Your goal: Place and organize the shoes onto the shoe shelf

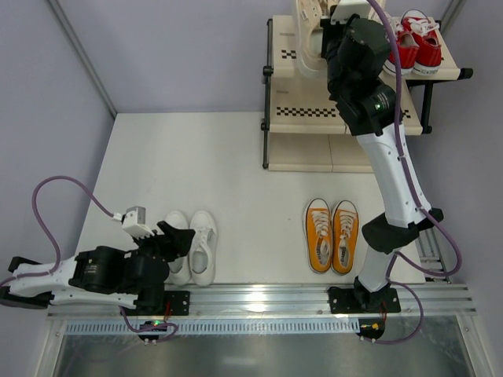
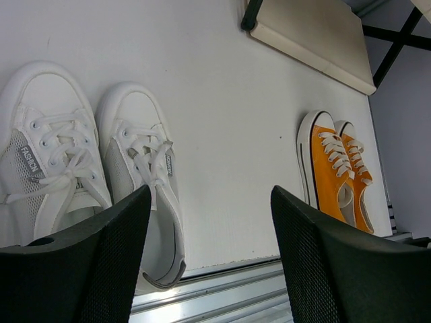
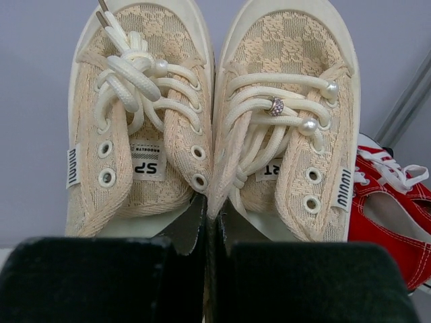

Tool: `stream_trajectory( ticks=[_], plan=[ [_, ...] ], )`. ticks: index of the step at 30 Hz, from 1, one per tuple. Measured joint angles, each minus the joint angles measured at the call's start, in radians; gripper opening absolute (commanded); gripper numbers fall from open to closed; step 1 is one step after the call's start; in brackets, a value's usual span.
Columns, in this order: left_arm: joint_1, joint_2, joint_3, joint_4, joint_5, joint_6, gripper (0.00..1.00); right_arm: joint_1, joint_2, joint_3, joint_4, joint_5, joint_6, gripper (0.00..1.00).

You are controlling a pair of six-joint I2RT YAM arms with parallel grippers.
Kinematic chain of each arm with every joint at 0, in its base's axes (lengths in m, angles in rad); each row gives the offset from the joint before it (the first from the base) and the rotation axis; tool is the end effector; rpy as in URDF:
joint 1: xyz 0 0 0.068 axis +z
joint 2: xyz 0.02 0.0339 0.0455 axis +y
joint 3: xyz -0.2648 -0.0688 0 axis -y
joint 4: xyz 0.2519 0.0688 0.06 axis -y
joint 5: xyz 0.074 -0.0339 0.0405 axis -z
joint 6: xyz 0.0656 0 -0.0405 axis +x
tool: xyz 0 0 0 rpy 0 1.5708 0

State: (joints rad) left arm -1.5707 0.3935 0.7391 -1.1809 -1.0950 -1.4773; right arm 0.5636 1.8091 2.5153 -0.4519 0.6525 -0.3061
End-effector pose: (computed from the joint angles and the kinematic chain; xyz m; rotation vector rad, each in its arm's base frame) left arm 0.0583 -0.0619 0.2797 -0.3622 1.9462 -0.6867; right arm 0.3233 0.1572 0.6117 -0.0308 1.3724 -0.2132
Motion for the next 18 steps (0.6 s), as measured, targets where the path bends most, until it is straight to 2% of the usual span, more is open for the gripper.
stream_trajectory(
  ticks=[9, 18],
  plan=[
    [0.000, 0.042, 0.000, 0.002, 0.000, -0.004, 0.70, -0.087, 0.000, 0.006, -0.048, -0.225, 0.176, 0.04],
    [0.000, 0.046, 0.000, -0.001, 0.007, -0.010, 0.70, -0.139, 0.004, 0.006, -0.066, -0.299, 0.240, 0.04]
  ],
)
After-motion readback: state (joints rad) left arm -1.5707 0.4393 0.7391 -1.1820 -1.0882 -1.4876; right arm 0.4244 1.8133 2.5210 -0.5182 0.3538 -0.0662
